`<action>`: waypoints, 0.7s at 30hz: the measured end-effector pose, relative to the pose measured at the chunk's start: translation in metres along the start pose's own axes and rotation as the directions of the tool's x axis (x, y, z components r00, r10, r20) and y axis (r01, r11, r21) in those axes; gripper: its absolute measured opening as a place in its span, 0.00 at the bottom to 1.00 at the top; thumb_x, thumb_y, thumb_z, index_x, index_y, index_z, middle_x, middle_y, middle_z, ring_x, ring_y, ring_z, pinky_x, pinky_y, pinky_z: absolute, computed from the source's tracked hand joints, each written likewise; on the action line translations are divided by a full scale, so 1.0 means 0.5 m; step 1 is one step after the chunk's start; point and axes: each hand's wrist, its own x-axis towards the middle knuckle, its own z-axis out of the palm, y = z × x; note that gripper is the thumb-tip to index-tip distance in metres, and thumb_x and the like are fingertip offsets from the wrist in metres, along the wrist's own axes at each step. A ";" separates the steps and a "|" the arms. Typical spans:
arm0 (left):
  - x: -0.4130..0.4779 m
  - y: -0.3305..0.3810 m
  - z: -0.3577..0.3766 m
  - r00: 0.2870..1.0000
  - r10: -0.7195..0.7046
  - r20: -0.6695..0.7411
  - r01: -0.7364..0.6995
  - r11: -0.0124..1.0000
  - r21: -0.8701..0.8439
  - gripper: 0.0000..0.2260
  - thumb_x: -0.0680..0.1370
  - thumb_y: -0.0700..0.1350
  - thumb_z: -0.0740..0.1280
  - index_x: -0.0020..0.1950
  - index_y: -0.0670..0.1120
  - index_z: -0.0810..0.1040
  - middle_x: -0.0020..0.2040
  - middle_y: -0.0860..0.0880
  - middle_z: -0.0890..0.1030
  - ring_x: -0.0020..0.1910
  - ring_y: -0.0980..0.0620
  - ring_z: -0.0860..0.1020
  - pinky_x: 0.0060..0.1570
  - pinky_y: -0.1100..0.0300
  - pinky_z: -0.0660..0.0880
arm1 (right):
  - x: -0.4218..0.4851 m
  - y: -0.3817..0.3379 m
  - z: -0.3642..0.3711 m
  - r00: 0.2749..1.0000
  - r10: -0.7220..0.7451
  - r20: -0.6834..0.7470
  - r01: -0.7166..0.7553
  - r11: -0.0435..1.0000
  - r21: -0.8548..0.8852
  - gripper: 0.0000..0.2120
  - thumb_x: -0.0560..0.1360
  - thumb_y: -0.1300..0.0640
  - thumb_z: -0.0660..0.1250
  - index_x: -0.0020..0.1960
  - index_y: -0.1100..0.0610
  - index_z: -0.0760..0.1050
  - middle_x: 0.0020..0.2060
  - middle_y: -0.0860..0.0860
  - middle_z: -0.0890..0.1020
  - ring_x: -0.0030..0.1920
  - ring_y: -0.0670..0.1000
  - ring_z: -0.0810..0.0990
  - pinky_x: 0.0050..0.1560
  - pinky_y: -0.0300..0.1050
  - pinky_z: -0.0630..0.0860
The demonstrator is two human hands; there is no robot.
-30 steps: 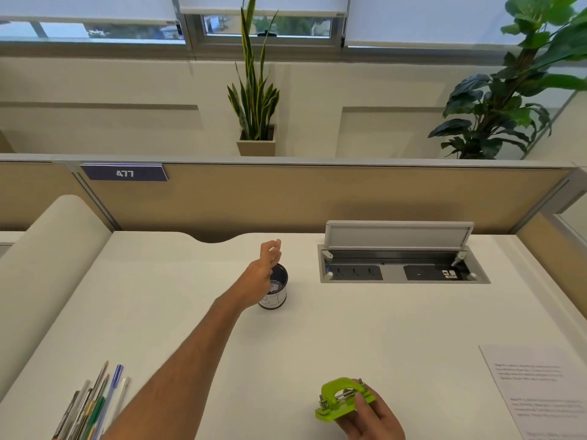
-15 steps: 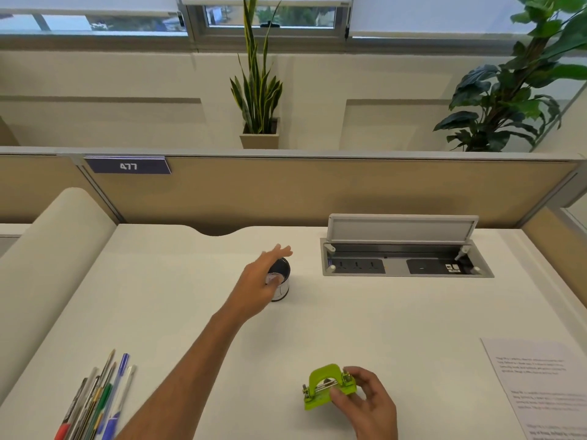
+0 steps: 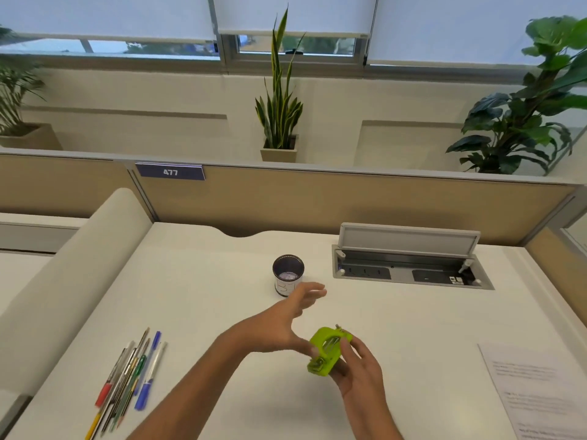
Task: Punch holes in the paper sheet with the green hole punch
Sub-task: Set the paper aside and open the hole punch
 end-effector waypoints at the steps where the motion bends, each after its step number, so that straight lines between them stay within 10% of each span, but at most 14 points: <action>1: -0.012 0.005 0.020 1.000 0.014 0.012 -0.015 0.998 0.063 0.52 0.67 0.56 0.87 0.80 0.74 0.56 0.82 0.69 0.65 0.82 0.61 0.64 0.80 0.59 0.64 | -0.008 -0.006 0.001 1.000 -0.001 0.019 0.002 1.000 -0.010 0.20 0.78 0.54 0.71 0.67 0.61 0.82 0.59 0.65 0.87 0.54 0.68 0.88 0.51 0.61 0.88; 13: -0.177 -0.014 0.136 0.969 0.206 -0.133 -0.086 0.794 0.601 0.50 0.69 0.64 0.82 0.85 0.54 0.63 0.76 0.55 0.70 0.73 0.54 0.68 0.70 0.56 0.75 | -0.108 0.024 0.004 0.952 0.156 0.265 -0.087 0.963 -0.254 0.16 0.84 0.51 0.67 0.67 0.58 0.84 0.61 0.64 0.86 0.58 0.62 0.87 0.52 0.55 0.86; 21: -0.284 -0.104 0.153 0.963 0.127 -0.239 0.061 0.759 0.648 0.39 0.68 0.64 0.81 0.74 0.53 0.73 0.68 0.55 0.75 0.65 0.53 0.73 0.59 0.56 0.79 | -0.159 0.116 0.035 0.910 0.306 0.281 -0.199 0.915 -0.351 0.14 0.84 0.53 0.69 0.68 0.53 0.84 0.62 0.58 0.88 0.61 0.61 0.88 0.56 0.56 0.86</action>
